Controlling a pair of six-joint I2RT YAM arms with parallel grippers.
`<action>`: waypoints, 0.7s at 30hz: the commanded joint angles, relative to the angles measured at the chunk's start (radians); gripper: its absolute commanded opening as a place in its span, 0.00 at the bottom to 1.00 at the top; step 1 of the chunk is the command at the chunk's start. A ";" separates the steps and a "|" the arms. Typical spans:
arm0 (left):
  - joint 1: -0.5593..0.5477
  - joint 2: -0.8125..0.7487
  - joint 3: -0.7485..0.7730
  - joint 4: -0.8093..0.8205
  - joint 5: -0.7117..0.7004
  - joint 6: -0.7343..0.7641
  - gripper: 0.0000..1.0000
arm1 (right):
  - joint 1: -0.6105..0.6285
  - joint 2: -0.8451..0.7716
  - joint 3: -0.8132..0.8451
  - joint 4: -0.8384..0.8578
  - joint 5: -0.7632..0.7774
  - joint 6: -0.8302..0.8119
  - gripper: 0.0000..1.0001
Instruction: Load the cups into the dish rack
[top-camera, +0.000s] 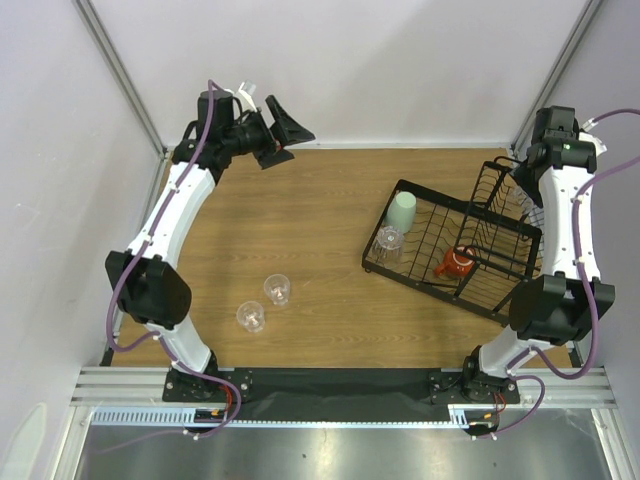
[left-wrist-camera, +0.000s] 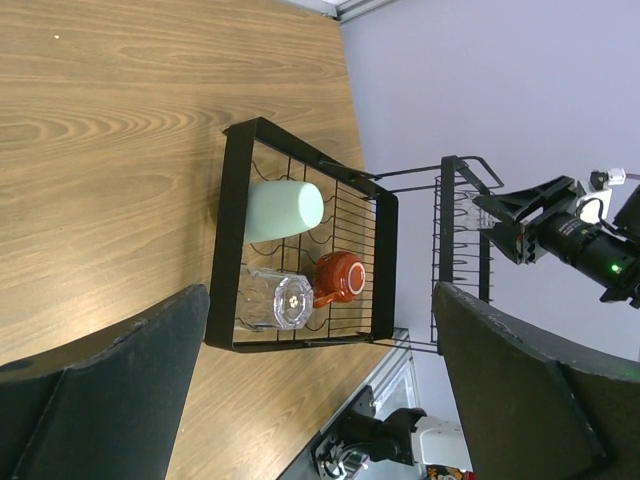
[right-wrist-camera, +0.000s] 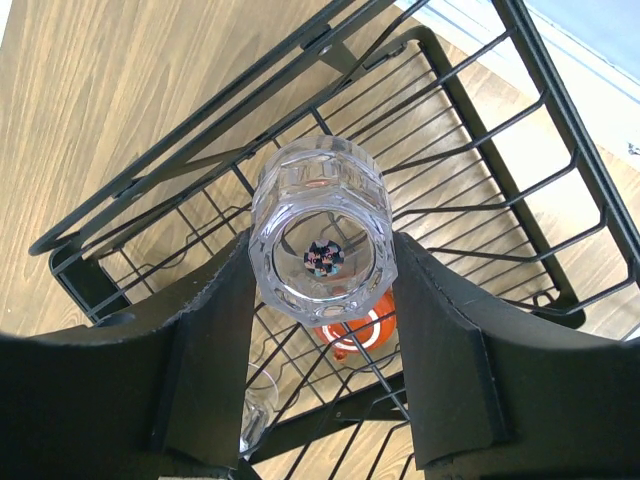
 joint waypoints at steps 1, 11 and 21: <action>0.007 0.010 0.068 -0.005 -0.007 -0.014 1.00 | -0.002 0.020 0.035 -0.012 0.014 0.015 0.20; 0.009 0.036 0.094 -0.028 -0.025 -0.025 1.00 | 0.001 0.028 0.029 0.000 0.014 -0.019 0.45; -0.002 0.050 0.114 -0.065 -0.060 -0.004 1.00 | 0.050 0.021 0.023 0.026 0.002 -0.066 0.85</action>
